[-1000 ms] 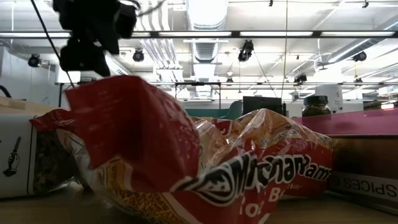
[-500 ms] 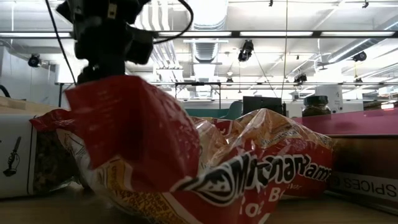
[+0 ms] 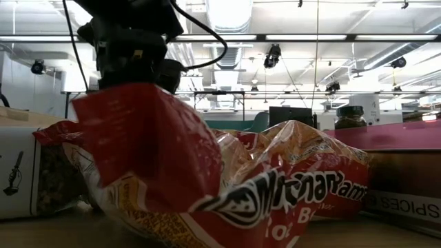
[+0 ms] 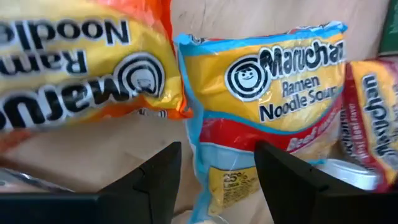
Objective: Pick & Place Food Item
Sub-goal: Put the blue noodle pack into the green bin
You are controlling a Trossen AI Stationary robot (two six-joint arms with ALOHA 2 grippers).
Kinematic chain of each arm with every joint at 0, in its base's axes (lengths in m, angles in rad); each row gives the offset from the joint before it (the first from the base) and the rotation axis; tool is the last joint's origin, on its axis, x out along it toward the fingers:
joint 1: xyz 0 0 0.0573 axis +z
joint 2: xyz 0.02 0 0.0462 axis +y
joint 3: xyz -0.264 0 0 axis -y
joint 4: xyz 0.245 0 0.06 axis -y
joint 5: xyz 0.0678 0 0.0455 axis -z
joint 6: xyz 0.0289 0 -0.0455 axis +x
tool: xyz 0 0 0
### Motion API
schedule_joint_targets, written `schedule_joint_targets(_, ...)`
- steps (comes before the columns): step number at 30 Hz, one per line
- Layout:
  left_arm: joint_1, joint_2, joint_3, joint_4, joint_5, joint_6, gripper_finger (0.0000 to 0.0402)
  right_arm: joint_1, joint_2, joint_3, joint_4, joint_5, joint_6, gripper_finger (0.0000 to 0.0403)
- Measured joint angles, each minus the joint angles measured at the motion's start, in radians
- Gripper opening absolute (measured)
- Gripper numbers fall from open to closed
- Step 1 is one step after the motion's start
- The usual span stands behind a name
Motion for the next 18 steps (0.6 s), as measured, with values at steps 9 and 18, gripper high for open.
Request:
schedule_joint_targets(9,0.001,0.012,0.004,0.026,-0.025,0.144,0.0111,0.003,0.000,0.000,-0.001,-0.001,0.017,0.0223)
schedule_joint_targets(18,0.001,0.011,0.004,0.029,-0.010,0.144,0.0045,0.016,0.000,0.000,-0.003,-0.001,0.019,0.0223)
